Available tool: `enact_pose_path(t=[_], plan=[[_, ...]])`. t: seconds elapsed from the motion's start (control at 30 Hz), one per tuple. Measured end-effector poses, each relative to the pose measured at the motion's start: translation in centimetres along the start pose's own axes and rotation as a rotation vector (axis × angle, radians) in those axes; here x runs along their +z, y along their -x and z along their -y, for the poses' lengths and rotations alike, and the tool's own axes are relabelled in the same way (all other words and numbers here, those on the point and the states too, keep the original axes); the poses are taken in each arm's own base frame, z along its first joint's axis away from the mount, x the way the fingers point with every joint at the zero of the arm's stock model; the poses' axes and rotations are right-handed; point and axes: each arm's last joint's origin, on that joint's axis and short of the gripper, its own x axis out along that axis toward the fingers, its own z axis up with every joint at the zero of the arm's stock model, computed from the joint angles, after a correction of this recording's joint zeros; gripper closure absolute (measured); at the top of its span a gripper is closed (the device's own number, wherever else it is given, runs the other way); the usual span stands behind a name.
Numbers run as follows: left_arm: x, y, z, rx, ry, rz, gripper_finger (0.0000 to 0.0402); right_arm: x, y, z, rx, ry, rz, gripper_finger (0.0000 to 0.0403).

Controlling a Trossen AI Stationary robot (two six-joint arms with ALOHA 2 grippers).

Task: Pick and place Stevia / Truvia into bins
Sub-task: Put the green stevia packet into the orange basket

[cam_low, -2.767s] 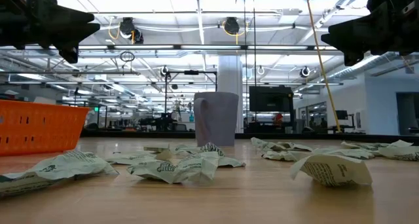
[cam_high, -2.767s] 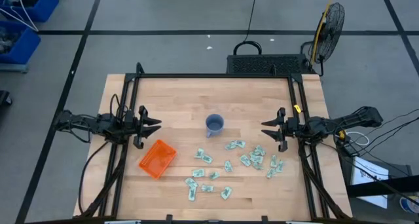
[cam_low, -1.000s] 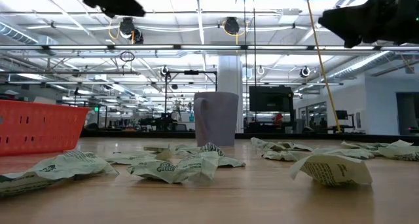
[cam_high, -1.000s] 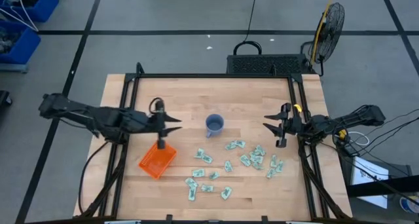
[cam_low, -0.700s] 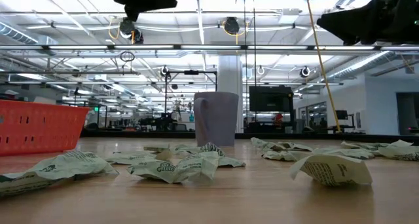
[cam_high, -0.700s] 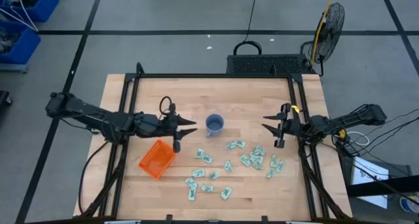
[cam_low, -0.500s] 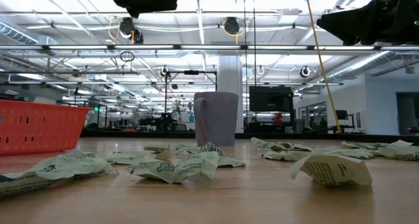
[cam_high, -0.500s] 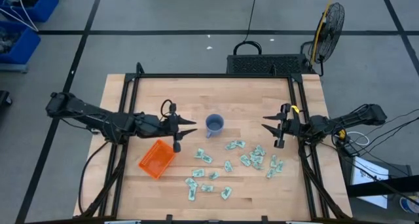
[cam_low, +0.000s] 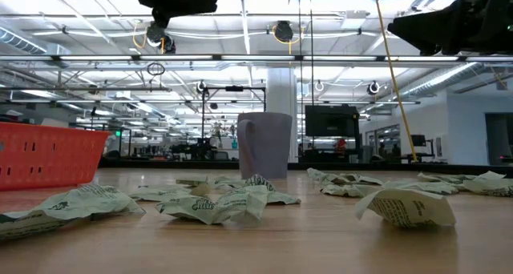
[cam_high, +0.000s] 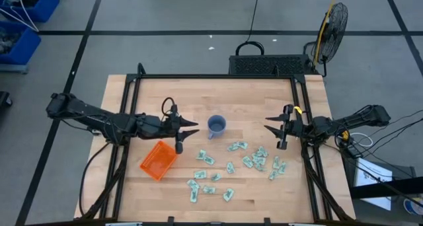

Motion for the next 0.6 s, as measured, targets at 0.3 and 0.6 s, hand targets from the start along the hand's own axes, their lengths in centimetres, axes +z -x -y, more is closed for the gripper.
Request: enact_pose_path(t=[0.3, 0.6], plan=[[-0.01, -0.03, -0.1, 0.004, -0.019, -0.001, 0.0286, 0.0, 0.0, 0.0, 0.0, -0.051, 0.0, 0.0273], [0.53, -0.08, -0.37, 0.048, -0.098, 0.052, 0.0286, 0.0, 0.0, 0.0, 0.0, -0.051, 0.0, 0.0273]])
